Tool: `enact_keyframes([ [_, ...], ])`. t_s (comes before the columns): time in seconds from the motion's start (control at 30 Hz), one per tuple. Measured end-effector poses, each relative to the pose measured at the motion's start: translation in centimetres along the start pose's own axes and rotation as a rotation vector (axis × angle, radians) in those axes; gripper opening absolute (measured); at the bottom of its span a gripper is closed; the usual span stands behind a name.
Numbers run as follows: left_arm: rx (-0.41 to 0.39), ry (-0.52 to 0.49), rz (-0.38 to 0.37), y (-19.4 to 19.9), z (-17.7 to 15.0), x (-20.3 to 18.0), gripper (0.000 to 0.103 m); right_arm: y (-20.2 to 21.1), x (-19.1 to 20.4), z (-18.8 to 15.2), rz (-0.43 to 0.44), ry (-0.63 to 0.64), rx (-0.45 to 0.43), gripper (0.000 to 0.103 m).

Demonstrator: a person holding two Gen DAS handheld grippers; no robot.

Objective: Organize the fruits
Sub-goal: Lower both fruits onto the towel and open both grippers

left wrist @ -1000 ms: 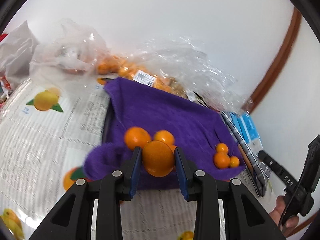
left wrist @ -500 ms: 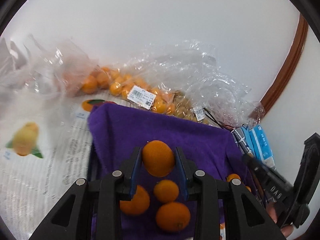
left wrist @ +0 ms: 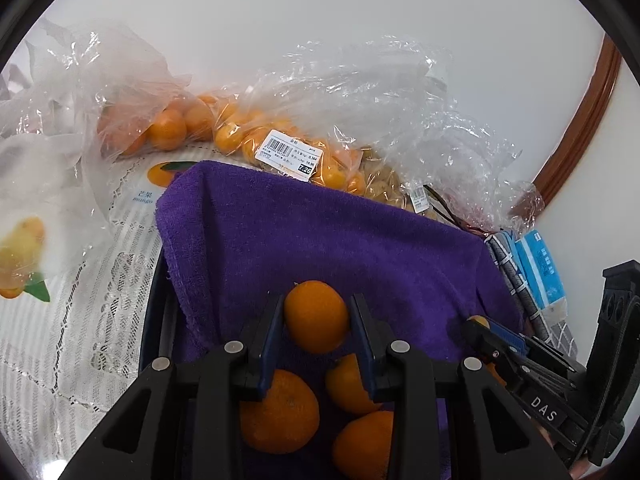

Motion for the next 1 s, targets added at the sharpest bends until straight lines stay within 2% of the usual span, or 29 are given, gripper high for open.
enact_keyframes([
  [0.27,-0.012,-0.015,-0.005,0.2,0.0,0.0,0.031,-0.3,0.8,-0.5,0.011,0.026,0.004,0.027],
  [0.37,-0.012,-0.003,-0.027,0.2,0.1,0.1,0.031,0.3,1.0,-0.6,0.007,0.034,-0.016,0.036],
  [0.43,-0.012,-0.002,-0.024,0.2,0.1,0.1,0.031,1.0,0.9,-0.6,-0.002,0.034,-0.039,0.046],
  [0.53,-0.013,-0.001,-0.030,0.3,0.1,0.1,0.031,1.8,0.7,-0.4,-0.016,0.026,-0.069,0.052],
  [0.7,-0.068,0.005,-0.017,1.6,0.2,0.4,0.035,3.3,-0.6,-0.2,-0.069,-0.009,-0.126,0.052],
  [0.8,-0.104,0.008,0.002,2.8,0.1,0.6,0.036,4.3,-1.0,-0.2,-0.067,-0.023,-0.143,0.052],
  [0.9,-0.094,-0.005,0.024,4.1,-0.3,0.8,0.036,5.3,-1.3,-0.7,-0.117,-0.056,-0.106,0.052],
  [1.0,-0.106,0.009,0.001,6.4,-1.8,1.1,0.039,6.7,-0.3,-2.5,-0.089,-0.039,-0.078,0.052],
])
Point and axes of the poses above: each gripper's, at about its wrist camera, not at the fingertips, and y roughly against the way its jaws point, x to its left, z to its top, the point moved 8 cm from there along -y, roughly the way its jaws point, and after that the axes turned 7 degrees about x, right-handed, at the moved point
